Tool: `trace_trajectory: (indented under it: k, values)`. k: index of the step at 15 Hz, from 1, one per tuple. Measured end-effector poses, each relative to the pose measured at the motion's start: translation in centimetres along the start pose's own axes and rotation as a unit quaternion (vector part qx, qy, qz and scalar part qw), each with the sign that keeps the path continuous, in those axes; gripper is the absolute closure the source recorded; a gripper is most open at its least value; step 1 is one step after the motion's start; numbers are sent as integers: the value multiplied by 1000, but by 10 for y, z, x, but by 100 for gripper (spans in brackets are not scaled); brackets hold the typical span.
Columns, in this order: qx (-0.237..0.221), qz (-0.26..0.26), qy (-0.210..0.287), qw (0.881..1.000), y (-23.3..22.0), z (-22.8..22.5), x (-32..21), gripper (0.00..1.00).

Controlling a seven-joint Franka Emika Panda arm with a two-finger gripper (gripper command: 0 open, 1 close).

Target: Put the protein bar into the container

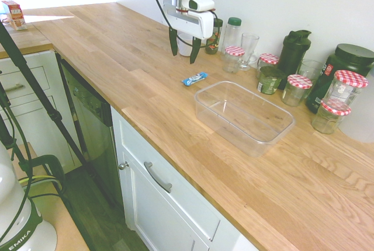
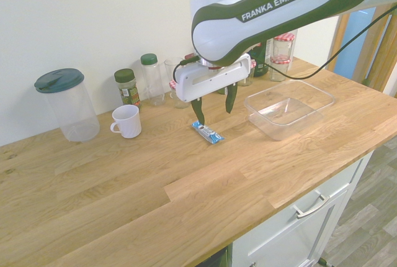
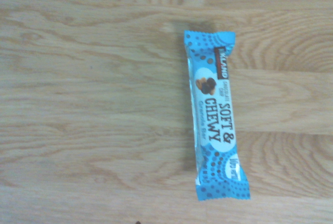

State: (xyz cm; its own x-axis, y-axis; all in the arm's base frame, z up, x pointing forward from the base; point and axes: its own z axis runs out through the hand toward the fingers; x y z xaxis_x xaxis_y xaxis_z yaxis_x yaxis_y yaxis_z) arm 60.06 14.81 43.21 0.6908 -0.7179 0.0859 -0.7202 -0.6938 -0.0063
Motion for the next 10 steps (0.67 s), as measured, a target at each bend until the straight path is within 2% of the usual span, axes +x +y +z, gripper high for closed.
trace_trajectory:
  k: [10]
  values:
    - [-16, -13, -7, 1000, -13, 60, 17, 0]
